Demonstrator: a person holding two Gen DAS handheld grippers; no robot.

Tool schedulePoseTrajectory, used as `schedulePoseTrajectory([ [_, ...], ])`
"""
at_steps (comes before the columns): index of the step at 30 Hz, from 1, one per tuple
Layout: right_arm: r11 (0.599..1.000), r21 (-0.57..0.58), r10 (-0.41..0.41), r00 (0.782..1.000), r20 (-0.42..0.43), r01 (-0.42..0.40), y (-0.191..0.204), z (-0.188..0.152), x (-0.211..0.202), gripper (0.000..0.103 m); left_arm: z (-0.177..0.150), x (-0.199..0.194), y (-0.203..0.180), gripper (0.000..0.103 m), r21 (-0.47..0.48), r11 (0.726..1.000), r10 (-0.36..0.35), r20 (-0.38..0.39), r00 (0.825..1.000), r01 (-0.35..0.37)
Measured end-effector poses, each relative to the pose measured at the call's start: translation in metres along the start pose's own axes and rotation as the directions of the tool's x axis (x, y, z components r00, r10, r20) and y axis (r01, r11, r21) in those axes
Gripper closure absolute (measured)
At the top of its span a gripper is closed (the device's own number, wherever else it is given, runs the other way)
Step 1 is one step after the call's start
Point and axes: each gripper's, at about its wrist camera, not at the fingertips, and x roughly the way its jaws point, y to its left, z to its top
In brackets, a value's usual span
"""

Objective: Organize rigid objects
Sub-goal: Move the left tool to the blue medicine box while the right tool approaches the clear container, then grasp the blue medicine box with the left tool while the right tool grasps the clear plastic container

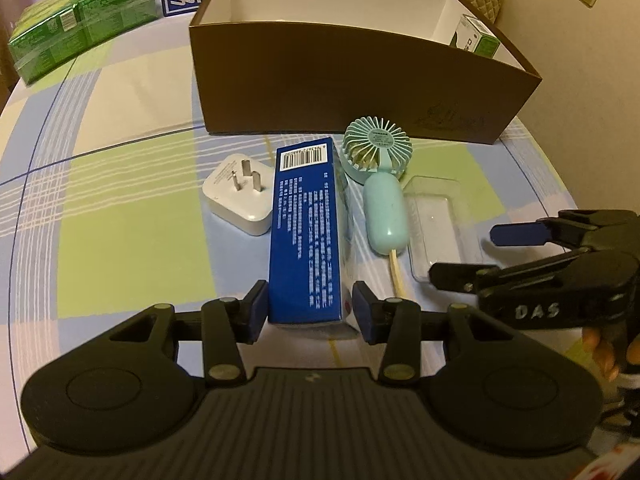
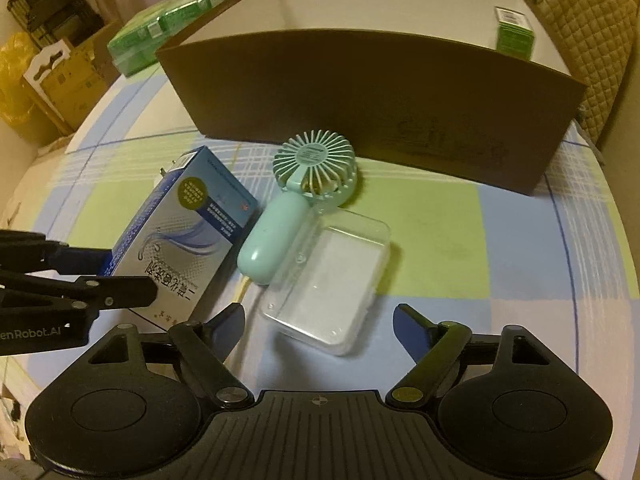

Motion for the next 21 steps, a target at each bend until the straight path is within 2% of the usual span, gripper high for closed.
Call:
schedulePoseTrajectory([
  [8,1.0,-0.007,-0.026,1.0,0.007,0.026,-0.002,-0.002,0.011,0.027,0.012,0.01,-0.01,0.065,0.018,1.0,-0.01,-0.006,1.0,0.01],
  [10,1.0,-0.016,-0.025,1.0,0.004,0.025,-0.005,-0.004,0.011,0.046,0.012,0.012,-0.013,0.069,0.026,1.0,-0.01,-0.008,1.0,0.011],
  [11,1.0,-0.019,-0.024,1.0,-0.009,0.024,-0.006,-0.005,0.012,0.048,0.012,0.012,-0.015,0.069,0.033,0.999,-0.006,-0.007,1.0,0.006],
  [17,0.999,-0.041,-0.014,1.0,-0.021,0.013,-0.021,-0.018,0.001,0.049,0.006,0.008,-0.015,0.069,0.029,1.0,0.007,-0.017,1.0,-0.006],
  [21,0.999,-0.009,0.037,0.998,-0.058,-0.037,-0.034,-0.026,-0.009,0.049,-0.001,0.003,-0.015,0.069,0.023,1.0,0.006,-0.028,1.0,-0.006],
])
